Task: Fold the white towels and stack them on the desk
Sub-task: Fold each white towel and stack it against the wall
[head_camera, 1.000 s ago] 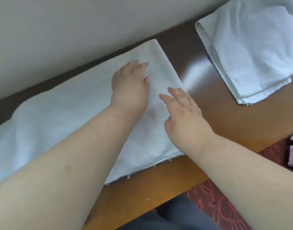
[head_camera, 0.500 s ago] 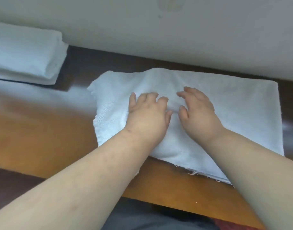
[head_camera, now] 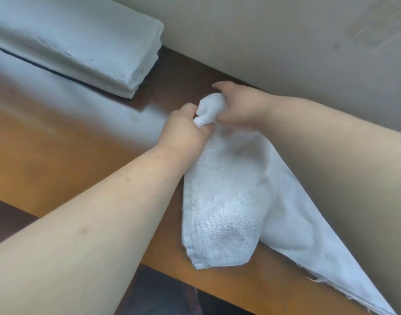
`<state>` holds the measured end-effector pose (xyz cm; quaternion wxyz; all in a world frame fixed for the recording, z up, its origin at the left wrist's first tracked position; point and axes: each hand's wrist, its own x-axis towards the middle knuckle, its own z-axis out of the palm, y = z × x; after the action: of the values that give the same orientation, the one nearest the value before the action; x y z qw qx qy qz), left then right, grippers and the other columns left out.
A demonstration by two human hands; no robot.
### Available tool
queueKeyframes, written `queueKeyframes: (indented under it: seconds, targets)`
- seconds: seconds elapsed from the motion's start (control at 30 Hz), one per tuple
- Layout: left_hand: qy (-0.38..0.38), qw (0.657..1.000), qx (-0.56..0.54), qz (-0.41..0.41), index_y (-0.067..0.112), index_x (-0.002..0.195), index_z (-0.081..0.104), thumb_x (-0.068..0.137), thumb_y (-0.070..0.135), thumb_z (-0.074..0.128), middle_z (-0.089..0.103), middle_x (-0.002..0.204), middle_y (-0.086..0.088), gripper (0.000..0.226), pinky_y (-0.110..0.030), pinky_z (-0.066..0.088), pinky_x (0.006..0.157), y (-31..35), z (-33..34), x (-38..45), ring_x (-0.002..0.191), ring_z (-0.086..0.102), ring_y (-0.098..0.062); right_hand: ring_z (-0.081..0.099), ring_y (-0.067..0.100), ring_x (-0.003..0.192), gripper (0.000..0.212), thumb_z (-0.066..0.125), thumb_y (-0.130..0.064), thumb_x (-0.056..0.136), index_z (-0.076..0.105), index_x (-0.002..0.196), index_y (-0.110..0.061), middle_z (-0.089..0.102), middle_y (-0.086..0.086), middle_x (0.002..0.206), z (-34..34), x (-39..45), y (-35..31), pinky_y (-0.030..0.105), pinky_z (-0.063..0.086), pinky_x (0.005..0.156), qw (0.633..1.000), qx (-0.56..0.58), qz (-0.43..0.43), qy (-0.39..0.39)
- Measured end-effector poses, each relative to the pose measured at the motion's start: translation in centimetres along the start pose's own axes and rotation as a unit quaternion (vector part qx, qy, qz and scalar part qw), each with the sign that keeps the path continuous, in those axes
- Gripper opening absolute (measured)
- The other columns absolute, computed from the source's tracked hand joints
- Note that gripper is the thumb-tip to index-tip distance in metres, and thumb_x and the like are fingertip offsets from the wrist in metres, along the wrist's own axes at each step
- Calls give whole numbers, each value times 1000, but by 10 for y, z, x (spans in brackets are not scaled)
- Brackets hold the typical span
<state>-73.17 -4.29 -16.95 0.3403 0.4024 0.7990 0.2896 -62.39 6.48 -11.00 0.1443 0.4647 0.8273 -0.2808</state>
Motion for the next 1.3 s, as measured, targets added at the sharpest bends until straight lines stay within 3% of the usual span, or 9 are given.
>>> queueKeyframes:
  seconds: [0.13, 0.27, 0.43, 0.57, 0.77, 0.97, 1.13, 1.2, 1.3]
  targets:
    - [-27, 973, -228, -29, 38, 96, 50, 82, 46, 64, 64, 79, 17, 21, -18, 51, 57, 2, -8, 3, 63, 59, 9, 63, 3, 80, 27, 62, -35, 77, 63, 105, -35, 65, -15, 91, -13, 13, 3, 20, 46, 55, 999, 49, -8, 11]
    - [-209, 885, -390, -146, 15, 132, 48, 89, 28, 69, 70, 112, -7, 50, -43, 55, 92, -9, -17, -11, 100, 70, -22, 52, -4, 46, 20, 54, -30, 70, 61, 84, -43, 61, -20, 60, -10, 21, 11, 13, 34, 36, 978, 198, 19, 69]
    - [-315, 802, -472, -187, 3, 119, 63, 85, 20, 65, 71, 109, -18, 38, -43, 57, 84, -19, -26, -29, 100, 69, -33, 65, 24, 75, 29, 51, -25, 64, 65, 85, -40, 70, 2, 86, -8, 40, 14, 35, 48, 58, 943, 305, 61, 118]
    - [-233, 845, -462, -136, 10, 123, 59, 83, 19, 70, 73, 107, -12, 42, -45, 57, 86, -10, -31, -24, 97, 70, -30, 56, 16, 67, 25, 54, -25, 65, 61, 87, -33, 62, -7, 75, -10, 47, 14, 25, 41, 54, 951, 267, 56, 144]
    - [-114, 971, -192, -84, 36, 114, 50, 74, 43, 70, 72, 93, 11, 45, -44, 57, 84, -1, -58, -12, 84, 71, -15, 50, 10, 60, 10, 58, -31, 79, 52, 87, -28, 55, -8, 74, -11, 64, -2, 15, 31, 33, 957, 241, 54, 152]
    - [-310, 792, -512, -122, 2, 116, 55, 85, 30, 63, 61, 110, -22, 42, -47, 48, 95, -20, -56, -18, 102, 60, -35, 48, 20, 73, 27, 47, -41, 99, 51, 82, -21, 49, -6, 69, -3, 90, -8, 26, 33, 56, 966, 172, 31, 192]
    - [-153, 899, -401, -87, 29, 76, 56, 72, 44, 73, 42, 69, -14, 22, -43, 24, 53, -29, -55, -6, 59, 32, -31, 48, 22, 77, 26, 40, -46, 100, 50, 94, -22, 52, -3, 81, 12, 100, 5, 28, 28, 65, 952, 135, 22, 274]
    - [-138, 920, -352, -101, 40, 101, 56, 60, 57, 75, 61, 93, -18, 49, -50, 52, 67, -36, -59, -3, 70, 59, -37, 45, 19, 77, 27, 39, -46, 100, 50, 98, -22, 51, -6, 81, 18, 104, 6, 27, 25, 65, 950, 89, 9, 301]
    - [-183, 971, -109, -113, 47, 143, 25, 49, 71, 74, 56, 119, 15, 108, -21, 49, 80, -46, -67, -1, 92, 62, -6, 53, 27, 96, 33, 39, -44, 101, 55, 110, -17, 62, 5, 107, 29, 115, 1, 32, 36, 79, 951, 54, 13, 303]
